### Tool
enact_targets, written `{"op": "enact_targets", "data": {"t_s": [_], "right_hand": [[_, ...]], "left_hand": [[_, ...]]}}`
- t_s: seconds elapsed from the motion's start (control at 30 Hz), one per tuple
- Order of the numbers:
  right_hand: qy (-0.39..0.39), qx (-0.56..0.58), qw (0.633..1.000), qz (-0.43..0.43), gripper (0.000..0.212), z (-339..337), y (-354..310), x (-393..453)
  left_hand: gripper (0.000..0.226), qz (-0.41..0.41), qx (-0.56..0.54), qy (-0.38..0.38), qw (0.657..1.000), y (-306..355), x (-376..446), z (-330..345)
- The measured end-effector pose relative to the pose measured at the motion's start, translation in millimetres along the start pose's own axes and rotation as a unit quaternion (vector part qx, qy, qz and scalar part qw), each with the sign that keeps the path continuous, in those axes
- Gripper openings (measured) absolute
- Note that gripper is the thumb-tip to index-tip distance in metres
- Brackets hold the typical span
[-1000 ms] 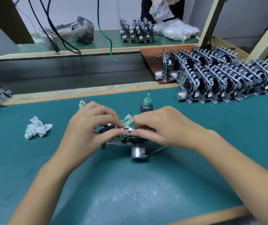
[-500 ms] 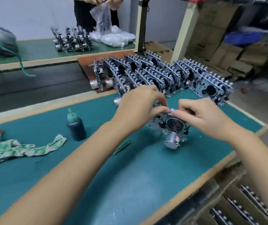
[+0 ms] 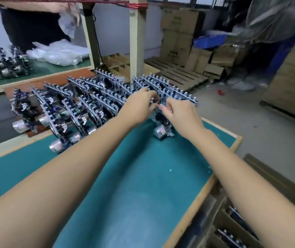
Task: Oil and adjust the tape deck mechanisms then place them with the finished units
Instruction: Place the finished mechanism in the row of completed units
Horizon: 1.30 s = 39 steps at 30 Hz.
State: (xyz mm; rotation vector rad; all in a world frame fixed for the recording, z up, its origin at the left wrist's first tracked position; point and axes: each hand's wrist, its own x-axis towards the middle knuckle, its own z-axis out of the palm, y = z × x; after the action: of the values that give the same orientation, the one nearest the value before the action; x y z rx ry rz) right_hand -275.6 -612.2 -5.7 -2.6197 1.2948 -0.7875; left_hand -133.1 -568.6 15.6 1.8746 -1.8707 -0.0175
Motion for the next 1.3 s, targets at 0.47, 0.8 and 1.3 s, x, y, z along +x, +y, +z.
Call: {"op": "enact_targets", "data": {"t_s": [0.47,0.8,1.3], "right_hand": [[0.014,-0.219,0.976,-0.004,0.032,12,2,30],[-0.003,-0.197,0.980,0.000,0.029,-14,-42,7],[-0.160,0.185,0.902,-0.355,0.019,33,-321,-141]], "left_hand": [[0.068,-0.028,-0.017,-0.114,0.993,-2,10,32],[0.057,-0.045,-0.079,-0.082,0.992,8,-32,5],[0.018,-0.333,-0.065,0.159,0.927,-68,-366,-153]]}}
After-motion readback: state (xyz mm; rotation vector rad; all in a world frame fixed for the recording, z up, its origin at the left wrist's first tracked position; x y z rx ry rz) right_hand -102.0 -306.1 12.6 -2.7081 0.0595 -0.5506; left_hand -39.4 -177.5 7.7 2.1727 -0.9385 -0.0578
